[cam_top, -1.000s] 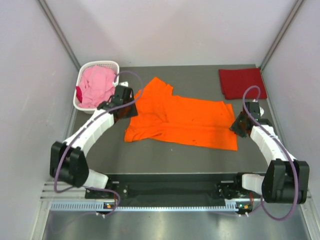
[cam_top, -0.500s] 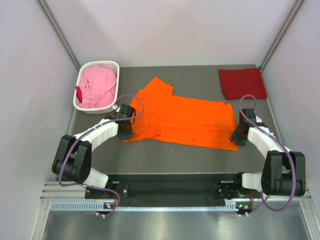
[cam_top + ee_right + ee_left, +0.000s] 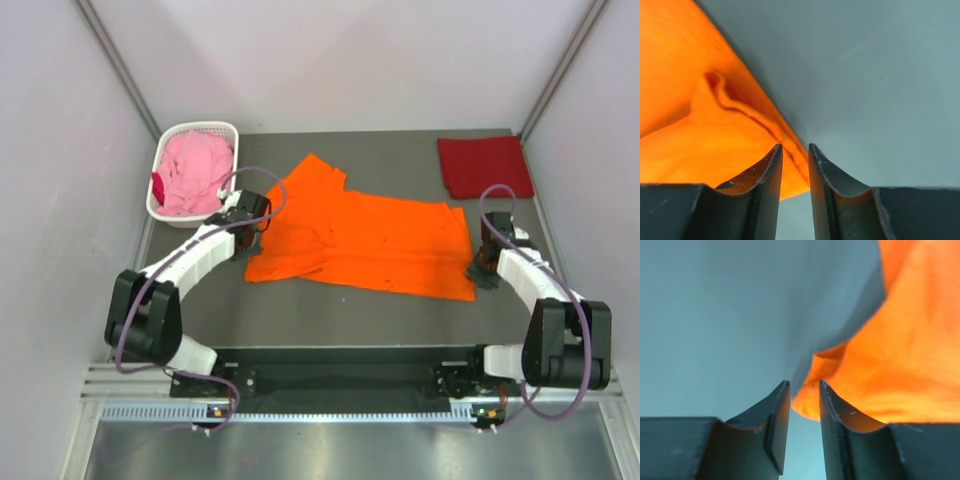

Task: Fold and stack the t-shirts
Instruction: Fold the tshirt

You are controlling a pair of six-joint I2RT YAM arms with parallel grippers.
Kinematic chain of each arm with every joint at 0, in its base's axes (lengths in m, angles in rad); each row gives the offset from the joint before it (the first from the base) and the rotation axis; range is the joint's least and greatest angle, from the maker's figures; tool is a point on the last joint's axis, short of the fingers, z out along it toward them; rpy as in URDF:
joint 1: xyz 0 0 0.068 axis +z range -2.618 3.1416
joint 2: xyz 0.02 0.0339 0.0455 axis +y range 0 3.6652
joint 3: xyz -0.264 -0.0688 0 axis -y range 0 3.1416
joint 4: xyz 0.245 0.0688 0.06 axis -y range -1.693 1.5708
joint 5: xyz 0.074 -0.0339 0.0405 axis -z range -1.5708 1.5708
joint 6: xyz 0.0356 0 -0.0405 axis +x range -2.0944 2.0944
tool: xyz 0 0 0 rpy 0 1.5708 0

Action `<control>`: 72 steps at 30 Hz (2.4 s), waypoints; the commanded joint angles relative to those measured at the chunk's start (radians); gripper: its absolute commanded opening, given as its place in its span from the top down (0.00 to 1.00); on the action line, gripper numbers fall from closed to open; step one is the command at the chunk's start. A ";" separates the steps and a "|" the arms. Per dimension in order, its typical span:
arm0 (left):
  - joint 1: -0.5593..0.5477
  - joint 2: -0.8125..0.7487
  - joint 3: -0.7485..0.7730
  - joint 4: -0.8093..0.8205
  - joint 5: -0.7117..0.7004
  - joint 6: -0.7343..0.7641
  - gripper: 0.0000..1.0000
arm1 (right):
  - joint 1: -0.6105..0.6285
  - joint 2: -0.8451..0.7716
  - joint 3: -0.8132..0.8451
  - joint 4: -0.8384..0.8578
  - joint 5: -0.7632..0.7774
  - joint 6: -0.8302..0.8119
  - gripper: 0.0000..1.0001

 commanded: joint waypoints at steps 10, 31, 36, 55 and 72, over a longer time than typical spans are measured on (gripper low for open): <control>0.016 -0.215 -0.202 0.103 0.334 -0.144 0.60 | 0.031 -0.182 -0.065 0.056 -0.211 0.252 0.71; 0.016 0.004 -0.173 0.201 0.033 -0.147 0.80 | -0.018 -0.003 -0.061 0.096 0.058 0.017 0.75; 0.016 0.013 -0.107 0.106 -0.014 -0.128 0.77 | -0.016 -0.038 -0.021 0.044 0.030 -0.015 0.74; 0.093 0.188 0.237 0.120 0.303 0.124 0.60 | 0.698 0.319 0.533 0.412 -0.344 -0.286 0.56; 0.137 0.358 0.278 0.207 0.471 0.181 0.84 | 0.757 0.773 0.820 0.456 -0.513 -0.386 0.54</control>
